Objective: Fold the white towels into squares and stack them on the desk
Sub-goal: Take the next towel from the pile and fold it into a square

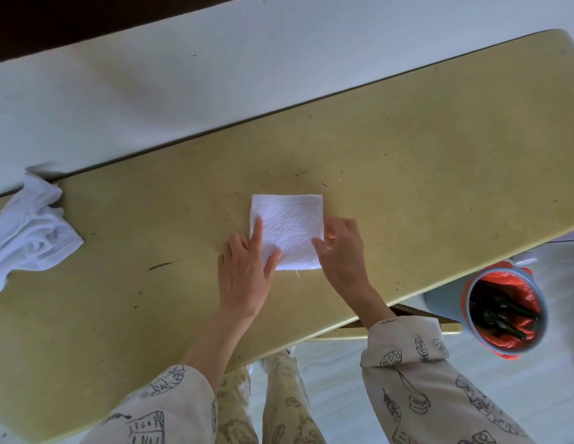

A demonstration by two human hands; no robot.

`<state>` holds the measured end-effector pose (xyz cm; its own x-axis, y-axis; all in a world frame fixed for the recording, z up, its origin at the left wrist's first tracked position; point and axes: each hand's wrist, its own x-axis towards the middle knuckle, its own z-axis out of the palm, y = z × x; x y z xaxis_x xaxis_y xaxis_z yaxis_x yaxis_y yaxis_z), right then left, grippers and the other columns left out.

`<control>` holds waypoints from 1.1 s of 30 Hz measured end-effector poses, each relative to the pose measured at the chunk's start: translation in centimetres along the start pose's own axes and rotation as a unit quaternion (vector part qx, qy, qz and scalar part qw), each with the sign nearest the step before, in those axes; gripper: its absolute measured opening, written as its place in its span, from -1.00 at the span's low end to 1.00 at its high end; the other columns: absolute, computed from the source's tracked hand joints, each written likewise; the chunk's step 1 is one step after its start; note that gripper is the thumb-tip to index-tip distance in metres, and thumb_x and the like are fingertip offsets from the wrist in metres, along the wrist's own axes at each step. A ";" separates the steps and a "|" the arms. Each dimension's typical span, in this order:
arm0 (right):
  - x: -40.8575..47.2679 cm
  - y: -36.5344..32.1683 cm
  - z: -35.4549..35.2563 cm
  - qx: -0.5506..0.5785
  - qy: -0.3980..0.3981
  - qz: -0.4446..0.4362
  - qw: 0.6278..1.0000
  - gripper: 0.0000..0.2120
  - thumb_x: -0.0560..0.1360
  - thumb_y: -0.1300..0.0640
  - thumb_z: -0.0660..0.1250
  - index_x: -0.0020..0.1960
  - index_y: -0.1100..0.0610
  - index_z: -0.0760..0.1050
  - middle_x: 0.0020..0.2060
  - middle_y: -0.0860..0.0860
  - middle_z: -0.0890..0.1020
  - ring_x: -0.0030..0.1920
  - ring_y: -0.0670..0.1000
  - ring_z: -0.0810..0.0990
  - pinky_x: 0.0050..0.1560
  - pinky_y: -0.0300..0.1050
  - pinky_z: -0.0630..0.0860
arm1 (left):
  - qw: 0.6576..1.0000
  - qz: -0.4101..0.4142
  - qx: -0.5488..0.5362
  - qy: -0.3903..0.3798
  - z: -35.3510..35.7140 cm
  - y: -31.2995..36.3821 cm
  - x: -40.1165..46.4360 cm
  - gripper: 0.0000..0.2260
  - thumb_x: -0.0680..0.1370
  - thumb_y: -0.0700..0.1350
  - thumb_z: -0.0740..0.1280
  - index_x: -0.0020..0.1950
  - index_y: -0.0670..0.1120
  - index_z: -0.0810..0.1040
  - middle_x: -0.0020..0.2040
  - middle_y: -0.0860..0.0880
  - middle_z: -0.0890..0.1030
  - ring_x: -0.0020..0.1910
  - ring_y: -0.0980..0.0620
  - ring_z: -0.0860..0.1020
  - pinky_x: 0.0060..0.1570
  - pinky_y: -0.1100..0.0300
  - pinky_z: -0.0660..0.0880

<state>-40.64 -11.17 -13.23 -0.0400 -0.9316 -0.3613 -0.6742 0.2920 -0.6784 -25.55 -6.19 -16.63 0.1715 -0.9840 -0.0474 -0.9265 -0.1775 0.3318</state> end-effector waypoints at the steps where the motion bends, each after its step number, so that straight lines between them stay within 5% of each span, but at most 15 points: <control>1: -0.5 0.2 0.2 -0.033 0.001 -0.030 0.999 -0.65 0.49 0.25 0.30 0.27 0.19 0.42 0.15 0.08 0.42 0.12 0.06 0.45 0.13 -0.15 0.41 | 1.000 0.003 0.007 0.004 0.0 0.1 -0.1 -0.46 0.49 0.11 0.28 0.41 -0.10 0.34 -0.19 -0.14 0.42 -0.30 -0.09 0.43 -0.29 0.07 0.46; 3: -1.3 0.5 0.4 -0.059 0.014 -0.058 0.996 -0.63 0.50 0.25 0.29 0.30 0.21 0.41 0.18 0.10 0.41 0.15 0.07 0.42 0.09 -0.20 0.36 | 1.000 0.011 0.000 0.007 -0.1 0.0 -0.2 -0.46 0.52 0.16 0.15 0.42 -0.08 0.30 -0.18 -0.12 0.41 -0.29 -0.08 0.43 -0.27 0.08 0.46; 8: -2.0 0.7 0.4 0.017 0.024 0.051 0.998 -0.77 0.47 0.14 0.35 0.08 0.15 0.39 -0.08 0.00 0.48 -0.09 0.01 0.47 -0.07 -0.18 0.35 | 0.997 0.071 -0.025 0.008 -0.4 -1.8 -1.7 -0.43 0.49 0.21 0.13 0.42 -0.05 0.27 -0.15 -0.08 0.39 -0.24 -0.03 0.42 -0.20 0.11 0.46; 14: -1.8 0.6 0.1 0.047 0.002 0.068 0.997 -0.82 0.47 0.21 0.34 -0.02 0.07 0.36 -0.18 -0.02 0.55 -0.12 0.01 0.53 -0.03 -0.09 0.48 | 0.993 0.101 -0.055 0.022 0.1 -2.6 -1.8 -0.52 0.48 -0.22 0.36 0.36 -0.02 0.31 -0.15 -0.09 0.44 -0.21 -0.07 0.47 -0.16 0.03 0.51; 19: -1.7 1.0 0.1 0.030 0.006 0.066 0.997 -0.88 0.46 0.24 0.32 -0.03 0.14 0.43 -0.15 0.03 0.55 -0.10 0.06 0.53 0.01 0.01 0.49 | 0.990 0.135 -0.034 0.012 0.0 -2.9 -1.5 -0.50 0.44 -0.32 0.39 0.33 -0.02 0.39 -0.20 -0.06 0.41 -0.26 -0.04 0.43 -0.24 0.06 0.48; 22: -2.1 1.5 0.7 -0.109 0.059 -0.090 0.988 -0.69 0.48 0.20 0.32 0.20 0.23 0.42 0.11 0.14 0.51 0.14 0.16 0.48 0.15 0.05 0.47 | 0.989 0.146 0.012 0.011 -0.3 -3.0 -1.8 -0.50 0.44 -0.24 0.38 0.37 -0.03 0.39 -0.15 -0.08 0.41 -0.22 -0.05 0.41 -0.21 0.05 0.45; 25: -2.1 2.3 1.9 -0.261 0.053 -0.263 0.927 -0.52 0.52 0.01 0.15 0.38 0.19 0.28 0.38 0.18 0.37 0.41 0.17 0.29 0.36 0.11 0.27 | 0.988 0.146 0.050 0.016 -0.8 -3.2 -1.6 -0.49 0.47 -0.14 0.35 0.41 -0.02 0.34 0.09 -0.15 0.46 -0.01 -0.10 0.41 -0.04 0.01 0.44; 28: -1.9 3.8 2.9 -0.323 0.004 -0.282 0.903 -0.46 0.54 -0.08 0.06 0.43 0.18 0.20 0.45 0.14 0.27 0.47 0.09 0.15 0.43 0.14 0.08 | 0.980 0.189 0.058 -0.009 -0.8 -3.3 -1.3 -0.62 0.53 -0.11 0.22 0.36 -0.02 0.39 0.34 -0.14 0.41 0.28 -0.15 0.37 0.15 -0.04 0.40; 33: -3.3 5.4 3.5 -0.371 -0.025 -0.273 0.887 -0.35 0.52 -0.19 0.02 0.47 0.18 0.11 0.48 0.09 0.19 0.48 0.03 0.10 0.43 0.18 -0.01 | 0.972 0.225 0.035 -0.059 -0.8 -4.0 -3.3 -0.62 0.56 -0.05 0.14 0.37 -0.08 0.37 0.43 -0.10 0.35 0.43 -0.07 0.24 0.35 -0.12 0.28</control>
<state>-41.58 -5.71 -17.94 0.4621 -0.8742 -0.1491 -0.8838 -0.4401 -0.1590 -22.14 -2.25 -17.02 -0.2929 -0.9559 -0.0219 -0.9197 0.2754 0.2799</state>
